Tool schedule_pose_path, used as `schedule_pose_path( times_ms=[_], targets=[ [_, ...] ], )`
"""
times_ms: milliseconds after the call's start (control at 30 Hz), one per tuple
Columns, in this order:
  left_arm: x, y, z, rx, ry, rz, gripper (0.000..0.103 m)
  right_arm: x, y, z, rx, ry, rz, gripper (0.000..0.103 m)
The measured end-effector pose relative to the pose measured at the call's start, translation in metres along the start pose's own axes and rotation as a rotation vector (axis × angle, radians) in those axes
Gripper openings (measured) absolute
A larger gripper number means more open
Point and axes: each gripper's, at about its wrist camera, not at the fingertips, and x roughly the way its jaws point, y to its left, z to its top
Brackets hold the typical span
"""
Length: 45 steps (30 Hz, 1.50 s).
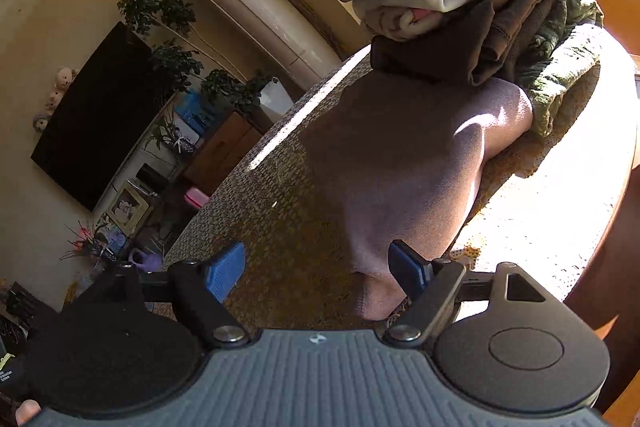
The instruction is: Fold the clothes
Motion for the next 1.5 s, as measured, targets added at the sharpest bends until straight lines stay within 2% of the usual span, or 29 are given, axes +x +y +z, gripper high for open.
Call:
schedule_pose_path(
  times_ms=[67, 133, 200, 367, 567, 733, 900, 1200, 1500],
  targets=[
    [-0.021, 0.009, -0.008, -0.02, -0.01, 0.005, 0.103, -0.002, 0.015, -0.004, -0.032, 0.01, 0.031, 0.079],
    [-0.041, 0.016, -0.016, -0.02, -0.03, 0.028, 0.103, -0.005, 0.029, -0.011, -0.063, 0.023, 0.055, 0.084],
    [-0.058, 0.024, -0.024, -0.016, -0.045, 0.056, 0.103, -0.003, 0.046, -0.018, -0.09, 0.032, 0.072, 0.096],
    [-0.096, 0.048, -0.039, -0.053, -0.058, 0.094, 0.103, -0.013, 0.075, -0.041, -0.152, 0.057, 0.096, 0.103],
    [-0.136, 0.073, -0.065, -0.075, -0.085, 0.147, 0.103, -0.017, 0.124, -0.074, -0.294, 0.072, 0.123, 0.103],
    [-0.164, 0.088, -0.083, -0.05, -0.089, 0.246, 0.103, -0.013, 0.161, -0.108, -0.449, 0.111, 0.123, 0.103],
    [-0.189, 0.107, -0.098, -0.071, -0.094, 0.3, 0.103, -0.013, 0.193, -0.14, -0.56, 0.12, 0.136, 0.103],
    [-0.228, 0.144, -0.116, -0.133, -0.092, 0.387, 0.103, -0.008, 0.244, -0.188, -0.689, 0.164, 0.162, 0.103],
    [-0.261, 0.176, -0.13, -0.196, -0.119, 0.445, 0.103, -0.005, 0.283, -0.226, -0.787, 0.192, 0.131, 0.103]
  ],
)
